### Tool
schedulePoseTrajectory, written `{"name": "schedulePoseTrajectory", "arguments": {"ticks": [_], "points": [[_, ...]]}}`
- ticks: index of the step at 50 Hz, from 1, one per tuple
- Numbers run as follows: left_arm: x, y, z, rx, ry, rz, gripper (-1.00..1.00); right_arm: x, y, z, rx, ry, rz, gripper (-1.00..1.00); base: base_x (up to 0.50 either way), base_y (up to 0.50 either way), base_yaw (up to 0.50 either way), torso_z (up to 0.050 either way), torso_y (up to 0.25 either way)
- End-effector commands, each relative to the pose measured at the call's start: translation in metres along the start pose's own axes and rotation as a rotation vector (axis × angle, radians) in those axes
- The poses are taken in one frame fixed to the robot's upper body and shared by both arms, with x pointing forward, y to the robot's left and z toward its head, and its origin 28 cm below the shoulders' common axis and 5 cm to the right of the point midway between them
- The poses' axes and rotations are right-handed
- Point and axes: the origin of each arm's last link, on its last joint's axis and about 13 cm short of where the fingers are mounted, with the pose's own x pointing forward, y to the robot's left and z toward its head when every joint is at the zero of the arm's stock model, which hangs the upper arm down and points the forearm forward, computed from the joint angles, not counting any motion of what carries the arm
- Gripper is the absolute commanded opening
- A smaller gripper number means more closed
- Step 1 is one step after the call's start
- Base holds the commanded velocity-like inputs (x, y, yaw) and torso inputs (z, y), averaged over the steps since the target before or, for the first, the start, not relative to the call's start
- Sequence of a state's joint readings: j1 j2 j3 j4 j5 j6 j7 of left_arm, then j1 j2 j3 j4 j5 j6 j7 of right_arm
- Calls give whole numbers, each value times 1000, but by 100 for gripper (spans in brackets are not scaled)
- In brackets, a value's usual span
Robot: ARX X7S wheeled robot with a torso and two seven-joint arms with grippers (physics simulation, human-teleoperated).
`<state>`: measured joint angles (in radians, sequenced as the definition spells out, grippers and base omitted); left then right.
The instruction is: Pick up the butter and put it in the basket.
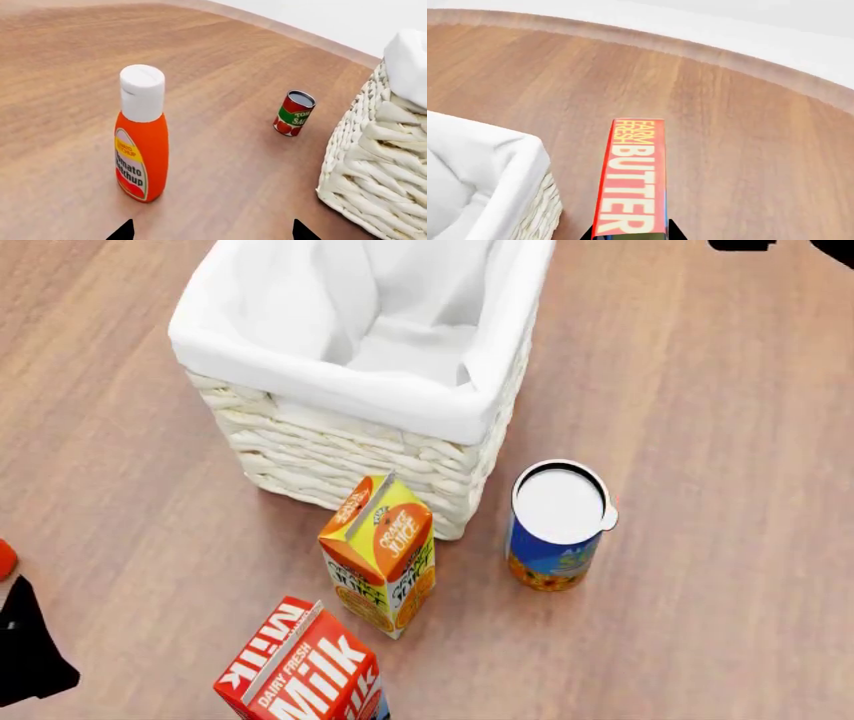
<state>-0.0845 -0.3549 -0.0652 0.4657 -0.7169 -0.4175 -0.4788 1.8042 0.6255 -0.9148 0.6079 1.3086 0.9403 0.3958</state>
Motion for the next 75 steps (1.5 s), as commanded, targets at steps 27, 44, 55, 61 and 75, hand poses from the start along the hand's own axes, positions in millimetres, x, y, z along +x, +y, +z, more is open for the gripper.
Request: {"name": "schedulePoseTrajectory", "arguments": {"ticks": [27,44,55,61,75], "points": [[-6,-2,2,-8,8,3,100,49,45,6,-29,99,227,-100,0,0,0,1,1],[-6,-2,3,-10,10,3,100,53,68,4,-91,111,407,-100,0,0,0,0,1],[-4,-2,3,-15,9,5,100,54,89,2,-160,140,517,-100,0,0,0,1,1],[-5,-3,4,-19,10,5,100,54,92,1,-168,143,538,-100,0,0,0,0,2],[-6,-4,3,-20,13,6,100,56,106,6,-65,20,573,-100,0,0,0,1,1]]}}
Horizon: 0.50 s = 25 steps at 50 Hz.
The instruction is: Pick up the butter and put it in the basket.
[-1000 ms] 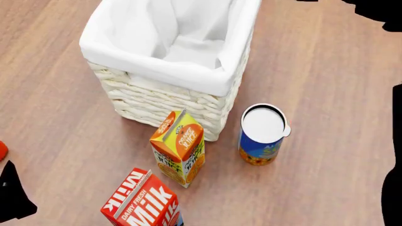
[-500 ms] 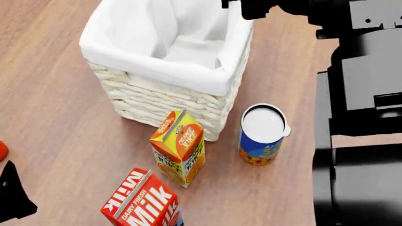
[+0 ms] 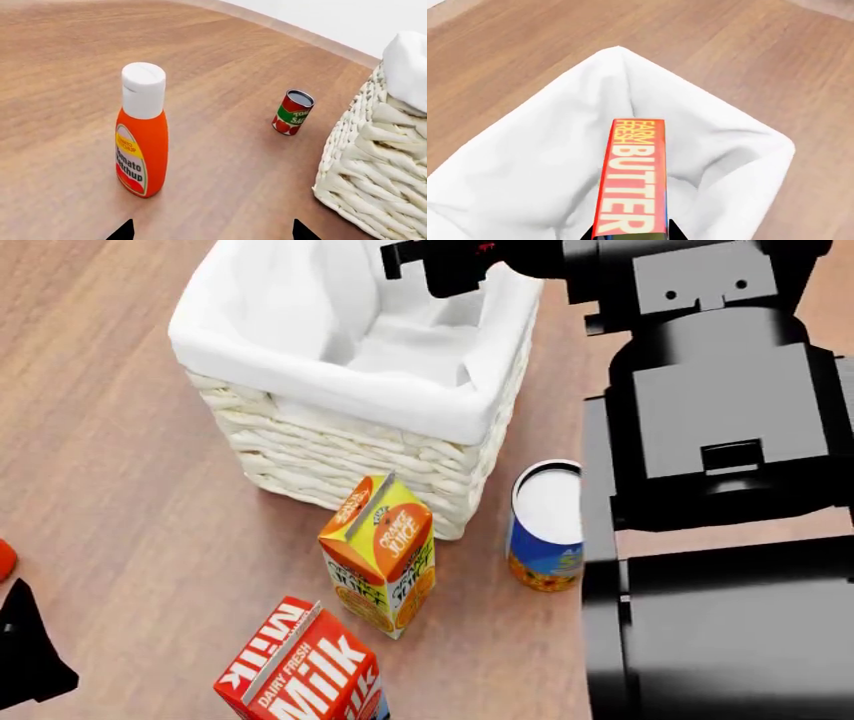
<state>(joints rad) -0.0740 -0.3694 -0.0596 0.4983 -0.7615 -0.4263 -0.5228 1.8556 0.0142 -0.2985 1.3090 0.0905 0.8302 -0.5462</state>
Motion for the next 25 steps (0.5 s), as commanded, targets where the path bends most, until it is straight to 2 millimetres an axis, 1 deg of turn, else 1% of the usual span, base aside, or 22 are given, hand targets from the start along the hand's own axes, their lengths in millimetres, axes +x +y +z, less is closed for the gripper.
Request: {"name": "schedulePoseTrajectory", "arguments": {"ticks": [1,14,25], "points": [[-1,-1,0,-3,2,1,100,4,12,13,70,-157,59,-100,0,0,0,0,0],[-6,-3,2,-4,4,-2,100,11,18,7,98,-151,114,-100,0,0,0,1,2],[-9,-3,3,-7,3,1,100,12,21,3,88,-94,163,-100,0,0,0,0,1]]}}
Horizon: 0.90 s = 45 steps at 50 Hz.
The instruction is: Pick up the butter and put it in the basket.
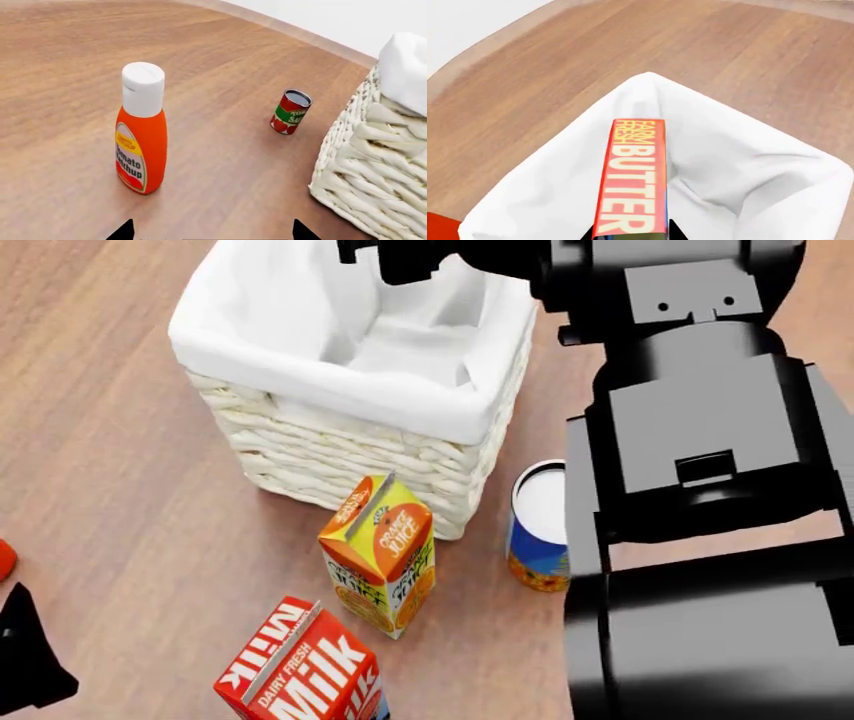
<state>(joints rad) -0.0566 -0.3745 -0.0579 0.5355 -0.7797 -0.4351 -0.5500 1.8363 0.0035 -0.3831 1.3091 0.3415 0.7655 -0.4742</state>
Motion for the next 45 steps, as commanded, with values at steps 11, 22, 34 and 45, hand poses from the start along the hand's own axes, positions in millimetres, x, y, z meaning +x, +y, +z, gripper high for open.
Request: {"name": "schedulePoseTrajectory", "arguments": {"ticks": [11,22,34,45], "points": [[-4,-2,3,-2,1,-2,100,-8,6,6,-11,98,23,-100,0,0,0,1,2],[-7,-4,3,-2,4,-6,100,-21,3,16,-49,167,-36,-100,0,0,0,0,1],[-6,-4,2,1,5,-8,100,-19,4,15,-58,175,7,-100,0,0,0,1,1],[-6,-4,3,-3,6,-5,100,-16,5,14,-80,171,55,-100,0,0,0,0,2]]}}
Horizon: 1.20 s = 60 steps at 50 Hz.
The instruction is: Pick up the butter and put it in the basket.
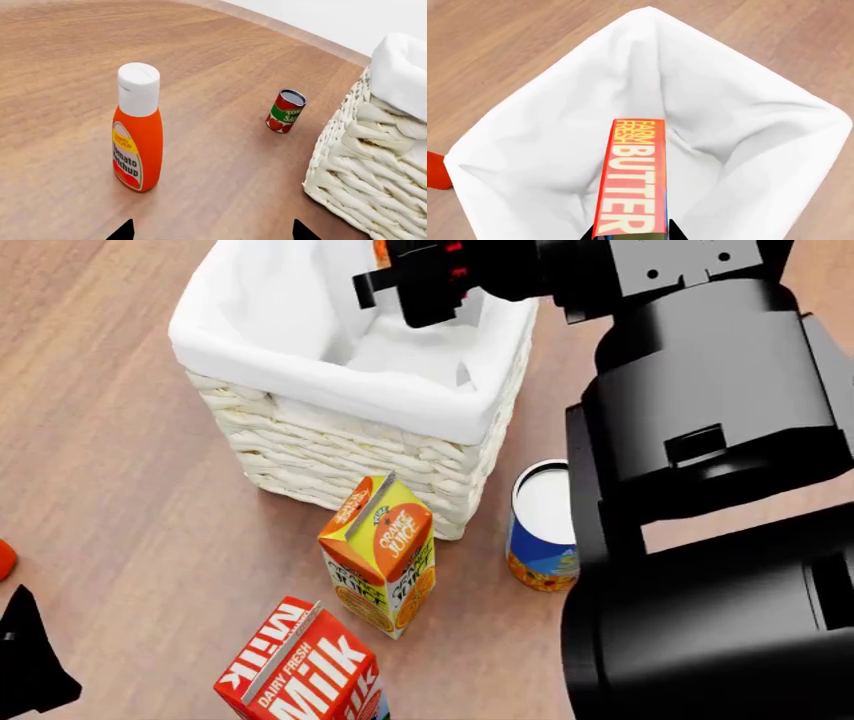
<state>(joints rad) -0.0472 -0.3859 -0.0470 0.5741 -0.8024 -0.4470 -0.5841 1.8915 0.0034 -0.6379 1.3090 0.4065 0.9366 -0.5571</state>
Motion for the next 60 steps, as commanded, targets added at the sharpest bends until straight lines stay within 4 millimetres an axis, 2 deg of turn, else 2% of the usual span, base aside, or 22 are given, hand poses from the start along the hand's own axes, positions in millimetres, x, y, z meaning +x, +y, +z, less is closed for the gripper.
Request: {"name": "schedulePoseTrajectory", "arguments": {"ticks": [1,27,28,46,60], "points": [[0,0,0,-2,1,1,100,-2,5,7,-16,-37,79,-100,0,0,0,0,0],[-2,-1,2,-8,0,-6,100,3,5,5,-43,-42,102,-100,0,0,0,1,1],[-2,-1,2,-9,-1,-7,100,3,5,6,-45,-43,97,100,0,0,0,0,0],[-3,0,3,-9,-5,-9,100,1,4,16,-106,-131,70,100,0,0,0,0,0],[-2,0,3,-2,-13,-21,100,-1,4,39,-213,-440,24,100,0,0,0,0,0]]}}
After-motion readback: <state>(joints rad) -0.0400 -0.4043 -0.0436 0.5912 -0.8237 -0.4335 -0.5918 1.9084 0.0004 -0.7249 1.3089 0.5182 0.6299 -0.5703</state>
